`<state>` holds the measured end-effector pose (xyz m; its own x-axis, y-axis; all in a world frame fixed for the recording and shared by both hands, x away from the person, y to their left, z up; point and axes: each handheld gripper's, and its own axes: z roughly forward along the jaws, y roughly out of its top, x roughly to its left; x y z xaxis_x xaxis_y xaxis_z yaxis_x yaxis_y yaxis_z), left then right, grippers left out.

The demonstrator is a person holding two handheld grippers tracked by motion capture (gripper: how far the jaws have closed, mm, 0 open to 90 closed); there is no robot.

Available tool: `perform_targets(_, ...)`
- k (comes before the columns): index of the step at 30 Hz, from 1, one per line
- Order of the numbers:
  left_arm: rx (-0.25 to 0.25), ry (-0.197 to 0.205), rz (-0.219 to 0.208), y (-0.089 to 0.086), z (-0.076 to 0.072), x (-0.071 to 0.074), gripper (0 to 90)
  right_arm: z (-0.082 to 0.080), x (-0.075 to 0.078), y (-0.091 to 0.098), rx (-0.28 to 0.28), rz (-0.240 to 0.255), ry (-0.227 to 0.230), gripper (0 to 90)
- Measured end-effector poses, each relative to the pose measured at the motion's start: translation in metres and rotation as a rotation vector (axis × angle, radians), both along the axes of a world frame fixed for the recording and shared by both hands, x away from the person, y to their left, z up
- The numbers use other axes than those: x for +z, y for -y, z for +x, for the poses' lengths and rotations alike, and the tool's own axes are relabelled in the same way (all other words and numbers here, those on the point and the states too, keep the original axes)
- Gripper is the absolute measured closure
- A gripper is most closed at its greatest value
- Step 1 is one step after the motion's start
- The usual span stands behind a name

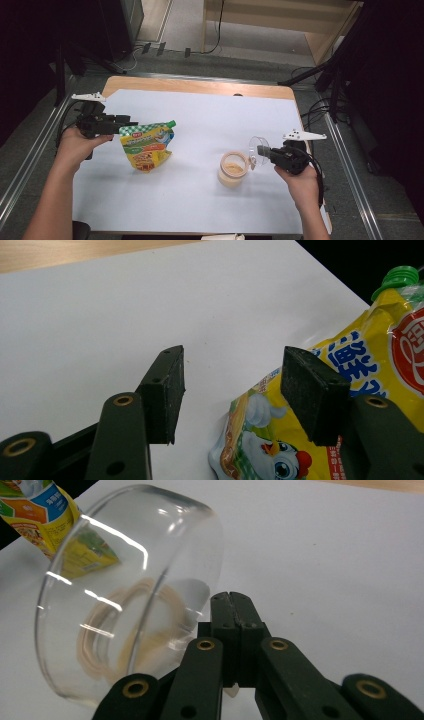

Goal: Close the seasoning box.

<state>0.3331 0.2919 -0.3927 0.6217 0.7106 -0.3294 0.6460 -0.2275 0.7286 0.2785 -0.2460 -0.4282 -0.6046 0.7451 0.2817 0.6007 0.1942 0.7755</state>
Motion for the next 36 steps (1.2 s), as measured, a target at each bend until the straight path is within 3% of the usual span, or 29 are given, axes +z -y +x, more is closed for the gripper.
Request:
perform_targets(15, 0.007, -0.002, 0.003, 0.000, 0.000, -0.002, 44.0, -0.003, 0.001, -0.019, 0.061, -0.013, 0.018, 88.0)
perform_targets(28, 0.013, -0.004, -0.004, -0.002, 0.000, -0.003, 43.9, 0.002, -0.010, 0.004, -0.011, -0.044, 0.041, 59.6)
perform_targets(36, 0.016, -0.010, 0.000, -0.002, 0.000, -0.005, 43.9, 0.006, -0.024, 0.023, -0.052, -0.049, 0.043, 50.9)
